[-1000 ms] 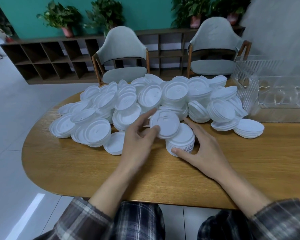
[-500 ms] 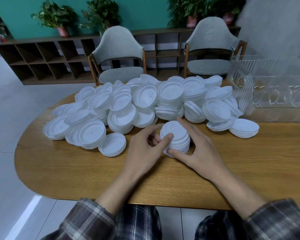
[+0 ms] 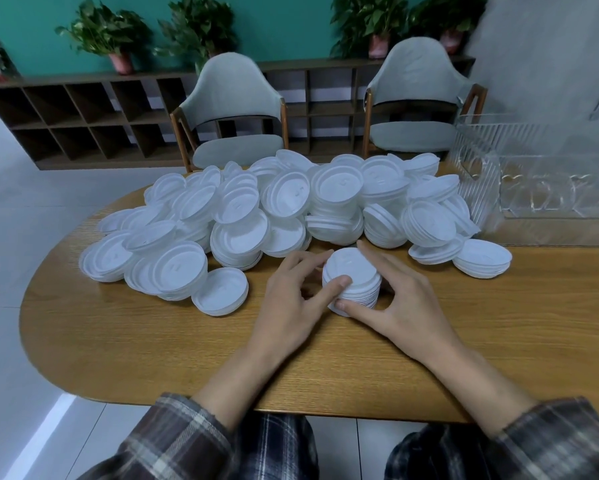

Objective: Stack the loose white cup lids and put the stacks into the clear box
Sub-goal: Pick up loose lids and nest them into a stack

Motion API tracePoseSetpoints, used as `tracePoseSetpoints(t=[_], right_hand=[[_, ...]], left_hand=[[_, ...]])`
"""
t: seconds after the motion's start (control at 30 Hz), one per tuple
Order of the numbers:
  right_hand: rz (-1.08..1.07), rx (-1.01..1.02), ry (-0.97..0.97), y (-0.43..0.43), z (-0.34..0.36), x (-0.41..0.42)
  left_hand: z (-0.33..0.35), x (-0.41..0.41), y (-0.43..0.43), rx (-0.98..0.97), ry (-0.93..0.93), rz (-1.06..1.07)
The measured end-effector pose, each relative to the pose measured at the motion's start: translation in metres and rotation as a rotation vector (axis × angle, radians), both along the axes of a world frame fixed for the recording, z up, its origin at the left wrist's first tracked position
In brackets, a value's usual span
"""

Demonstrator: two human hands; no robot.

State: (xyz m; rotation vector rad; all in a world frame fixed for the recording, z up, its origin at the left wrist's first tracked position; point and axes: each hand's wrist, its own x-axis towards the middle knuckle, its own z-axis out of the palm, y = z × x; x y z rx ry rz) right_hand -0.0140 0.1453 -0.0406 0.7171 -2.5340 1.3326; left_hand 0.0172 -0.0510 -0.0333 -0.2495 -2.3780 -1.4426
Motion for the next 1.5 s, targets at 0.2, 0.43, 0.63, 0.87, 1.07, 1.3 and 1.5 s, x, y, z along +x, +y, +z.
tracePoseSetpoints(t=[0.2,0.43,0.63,0.87,1.07,1.3,1.5], right_hand=[[-0.050,0.061,-0.013,0.029,0.003,-0.006],[-0.063,0.048,-0.010,0.033,0.000,-0.006],[-0.055,0.045,-0.015,0.034,-0.001,-0.008],[-0.056,0.049,0.001,0.033,0.001,-0.007],[-0.089,0.029,0.018,0.033,0.002,-0.008],[-0.085,0.033,0.021,0.033,0.001,-0.009],[-0.065,0.031,0.023,0.032,0.003,-0.008]], left_hand=[[0.004,-0.020,-0.006,-0.389,0.330,0.140],[0.012,-0.064,-0.001,-0.726,0.603,0.337],[0.012,-0.071,-0.002,-0.736,0.615,0.354],[0.027,-0.027,0.009,-0.188,0.508,0.274],[0.031,-0.014,0.024,0.411,0.004,0.144],[0.018,-0.018,0.030,0.478,-0.146,0.026],[0.014,-0.016,0.036,0.271,-0.099,0.100]])
